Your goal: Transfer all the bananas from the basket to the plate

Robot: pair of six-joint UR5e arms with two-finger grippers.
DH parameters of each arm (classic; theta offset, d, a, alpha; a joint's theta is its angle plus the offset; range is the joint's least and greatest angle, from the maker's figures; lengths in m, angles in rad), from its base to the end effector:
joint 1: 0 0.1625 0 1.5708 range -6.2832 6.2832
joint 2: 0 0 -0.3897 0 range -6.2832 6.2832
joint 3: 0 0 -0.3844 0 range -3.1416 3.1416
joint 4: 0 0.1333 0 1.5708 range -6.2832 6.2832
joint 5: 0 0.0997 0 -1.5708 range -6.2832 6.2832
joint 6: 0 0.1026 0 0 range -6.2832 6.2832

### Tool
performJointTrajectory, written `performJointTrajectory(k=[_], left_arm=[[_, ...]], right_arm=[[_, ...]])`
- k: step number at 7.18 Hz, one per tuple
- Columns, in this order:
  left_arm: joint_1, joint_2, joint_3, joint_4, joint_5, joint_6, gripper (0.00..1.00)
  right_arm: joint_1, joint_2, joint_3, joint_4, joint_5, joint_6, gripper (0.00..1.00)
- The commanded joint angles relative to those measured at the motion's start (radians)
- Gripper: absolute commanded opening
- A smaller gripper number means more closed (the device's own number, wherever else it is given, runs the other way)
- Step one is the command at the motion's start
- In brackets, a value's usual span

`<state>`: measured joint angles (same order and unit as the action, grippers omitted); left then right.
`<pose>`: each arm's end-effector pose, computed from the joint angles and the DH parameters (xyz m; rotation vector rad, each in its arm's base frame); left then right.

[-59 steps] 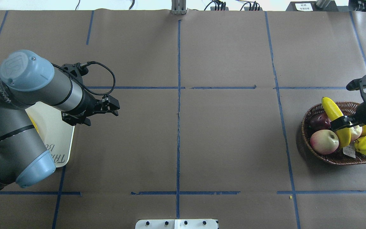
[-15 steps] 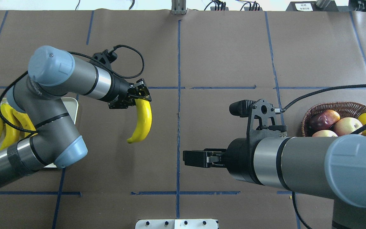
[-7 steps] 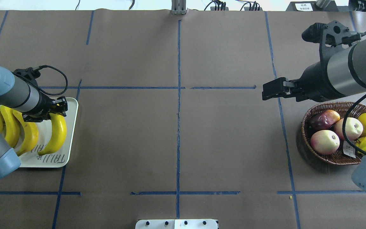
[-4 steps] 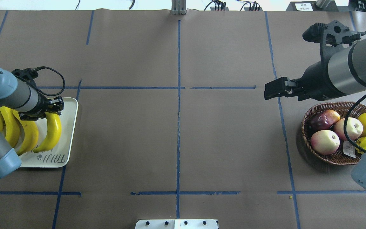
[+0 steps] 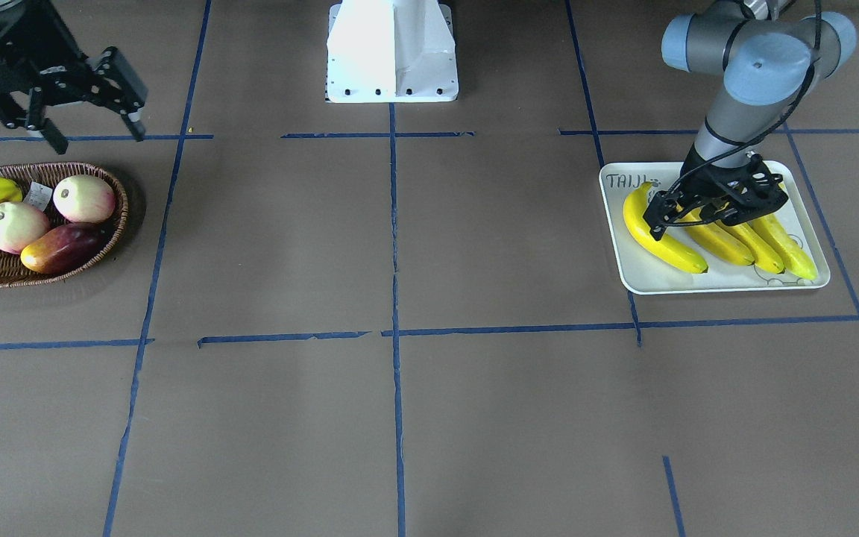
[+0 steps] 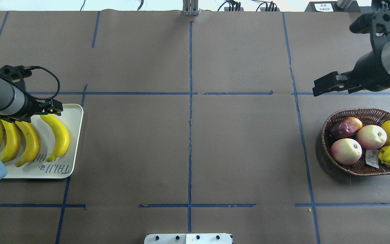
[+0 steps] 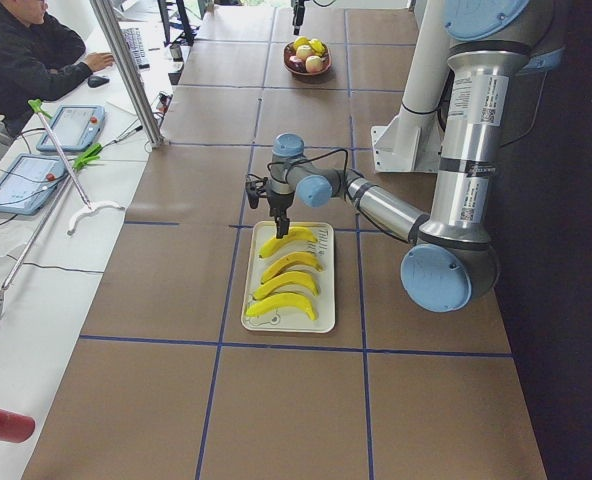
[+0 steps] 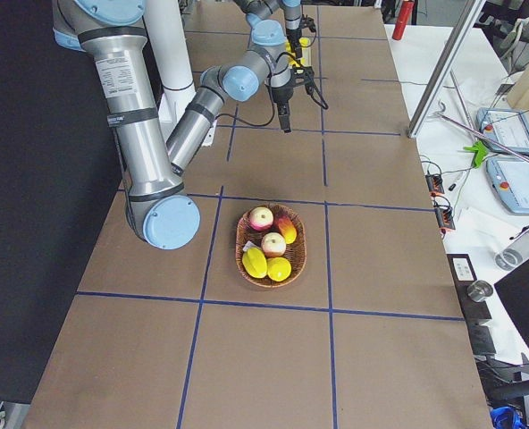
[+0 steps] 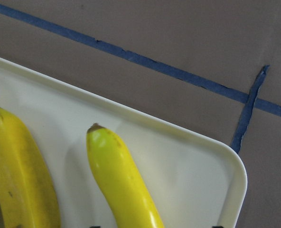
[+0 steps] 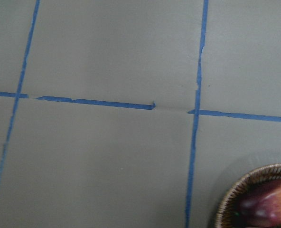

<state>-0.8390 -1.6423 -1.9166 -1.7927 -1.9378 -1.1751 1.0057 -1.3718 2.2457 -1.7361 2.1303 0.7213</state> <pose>0.2733 -0.4487 0.4128 0.0771 0.7230 -0.3064 -0.1776 -0.4274 0.2509 0.2302 -0.8409 -0.0520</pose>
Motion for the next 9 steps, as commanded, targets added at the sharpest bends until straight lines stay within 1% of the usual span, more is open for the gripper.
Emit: performJointTrajectory(k=[1, 2, 3, 4, 5, 6, 7, 9], left_arm=[[-0.189, 0.021, -0.091, 0.138, -0.157, 0.301, 1.0], [-0.28, 0.039, -0.087, 0.175, -0.211, 0.489, 1.0], [-0.404, 0.076, -0.069, 0.203, -0.246, 0.734, 1.0], [-0.516, 0.084, 0.0, 0.225, -0.313, 0.926, 1.0], [-0.637, 0.085, 0.119, 0.226, -0.411, 1.11, 1.0], [-0.726, 0.085, 0.222, 0.225, -0.447, 1.246, 1.0], [-0.771, 0.084, 0.282, 0.228, -0.446, 1.334, 1.0], [-0.785, 0.104, 0.356, 0.222, -0.451, 1.367, 1.0]], right_arm=[[0.246, -0.097, -0.148, 0.006, 0.191, -0.399, 1.0], [0.361, -0.142, -0.231, 0.007, 0.27, -0.594, 1.0], [0.47, -0.173, -0.347, 0.009, 0.321, -0.825, 1.0], [0.557, -0.176, -0.448, 0.009, 0.336, -0.95, 1.0], [0.594, -0.184, -0.528, 0.012, 0.367, -0.964, 1.0], [0.594, -0.161, -0.543, 0.01, 0.317, -0.933, 1.0], [0.606, -0.162, -0.554, 0.015, 0.228, -0.912, 1.0], [0.608, -0.18, -0.57, 0.012, 0.221, -0.904, 1.0]])
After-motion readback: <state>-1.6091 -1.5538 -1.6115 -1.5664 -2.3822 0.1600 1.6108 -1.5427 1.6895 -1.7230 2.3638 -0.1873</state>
